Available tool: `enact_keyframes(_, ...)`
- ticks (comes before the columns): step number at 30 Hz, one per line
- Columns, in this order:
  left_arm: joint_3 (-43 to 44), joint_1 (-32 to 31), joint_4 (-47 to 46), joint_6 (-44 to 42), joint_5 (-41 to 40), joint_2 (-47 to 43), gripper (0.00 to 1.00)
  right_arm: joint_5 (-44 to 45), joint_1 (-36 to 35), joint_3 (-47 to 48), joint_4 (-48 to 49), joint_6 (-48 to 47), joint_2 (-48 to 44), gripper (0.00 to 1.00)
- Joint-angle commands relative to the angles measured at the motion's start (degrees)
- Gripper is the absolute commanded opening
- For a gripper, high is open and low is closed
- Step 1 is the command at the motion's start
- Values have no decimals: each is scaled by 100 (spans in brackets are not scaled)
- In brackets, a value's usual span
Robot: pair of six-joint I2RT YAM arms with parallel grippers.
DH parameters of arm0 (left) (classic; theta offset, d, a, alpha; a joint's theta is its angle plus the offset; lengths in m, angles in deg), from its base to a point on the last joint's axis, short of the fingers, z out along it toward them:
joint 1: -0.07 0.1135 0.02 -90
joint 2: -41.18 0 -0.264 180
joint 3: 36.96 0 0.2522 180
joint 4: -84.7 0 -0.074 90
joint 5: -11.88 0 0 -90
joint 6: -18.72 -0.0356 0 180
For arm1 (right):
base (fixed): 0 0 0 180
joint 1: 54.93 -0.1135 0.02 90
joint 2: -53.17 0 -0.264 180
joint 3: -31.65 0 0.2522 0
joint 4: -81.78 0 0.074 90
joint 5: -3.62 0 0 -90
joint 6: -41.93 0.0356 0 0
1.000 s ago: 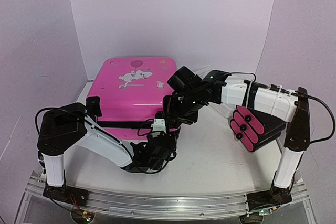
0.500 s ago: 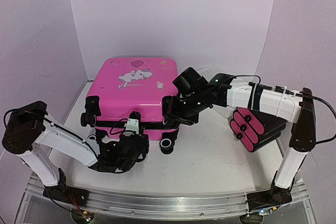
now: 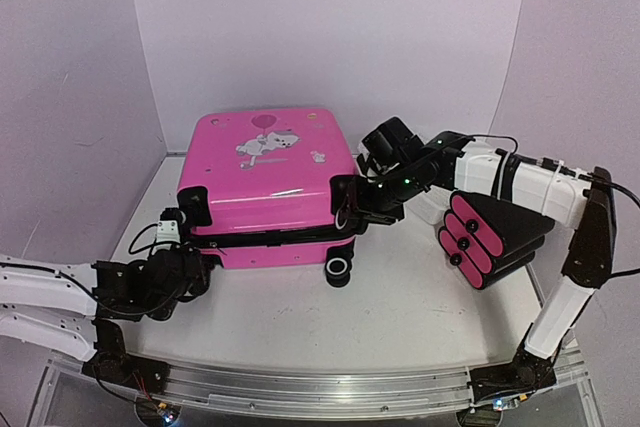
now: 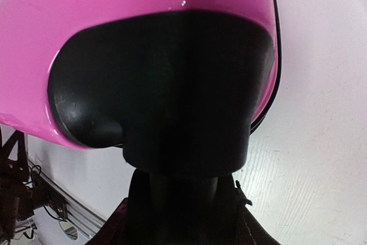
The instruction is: Open, take out, and arrange the luggage
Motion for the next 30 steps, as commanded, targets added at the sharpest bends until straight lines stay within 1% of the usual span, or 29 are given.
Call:
enact_keyframes(1,256,132,1529,65,556,-856,3,-14,491,190,81,-1146,-115,0)
enact_keyframes(2,317,131,1534,-55,1102,-1005,10,-143,560,279,68,-1433,-19,0)
enact_keyframes(4,464,132,1562,-220,2100,-1239,30,-385,678,491,12,-1901,218,0)
enact_keyframes(6,643,128,1621,-395,2939,-1438,51,-534,772,777,-132,-2360,504,3)
enact_keyframes(8,929,127,1719,-660,3606,-1594,66,-736,847,1000,-207,-2865,759,8)
enact_keyframes(9,1145,132,1860,-776,3866,-1630,70,-833,891,1110,-247,-3084,869,9)
enact_keyframes(11,1847,132,2342,-882,4088,-1546,76,-1019,991,1382,-355,-3602,1093,10)
enact_keyframes(13,2588,137,2866,-972,4145,-1327,78,-889,1014,1713,-496,-4099,1356,10)
enact_keyframes(15,3298,145,3663,-886,3860,-1055,78,-568,1015,2087,-613,-4697,1683,12)
enact_keyframes(16,3589,168,3968,-764,3637,-929,80,-204,1015,2282,-626,-4822,1862,13)
enact_keyframes(18,3980,275,4441,-506,3185,-737,85,448,1015,2744,-708,-4878,2203,13)
enact_keyframes(19,4066,370,4561,-429,3056,-672,89,732,1015,3122,-911,-4775,2399,14)
enact_keyframes(20,4095,492,4583,-372,3113,-635,92,857,1015,3743,-1197,-4596,2572,18)
enact_keyframes(21,4094,662,4583,-319,3262,-604,93,857,1011,4172,-1568,-4399,2726,23)
enact_keyframes(22,4086,827,4547,-273,3432,-573,93,866,1007,4458,-1851,-4075,2797,32)
enact_keyframes(23,4078,963,4507,-256,3576,-535,93,908,1007,4549,-2007,-3756,2767,43)
enact_keyframes(25,4080,1189,4425,-333,3821,-400,93,1002,1006,4293,-2154,-3252,2475,64)
enact_keyframes(26,4080,1282,4353,-427,3968,-307,93,1013,1004,4035,-2159,-3066,2218,73)
enact_keyframes(27,4087,1382,4277,-525,4154,-209,92,1004,1006,3713,-2146,-2870,1942,85)
enact_keyframes(28,4091,1512,4211,-620,4337,-115,92,958,1004,3385,-2077,-2685,1648,91)
enact_keyframes(29,4065,1745,4109,-703,4609,-3,93,897,1000,2993,-1968,-2507,1225,96)
enact_keyframes(30,4034,1960,3936,-824,5020,74,93,741,1006,2593,-1788,-2308,1033,98)
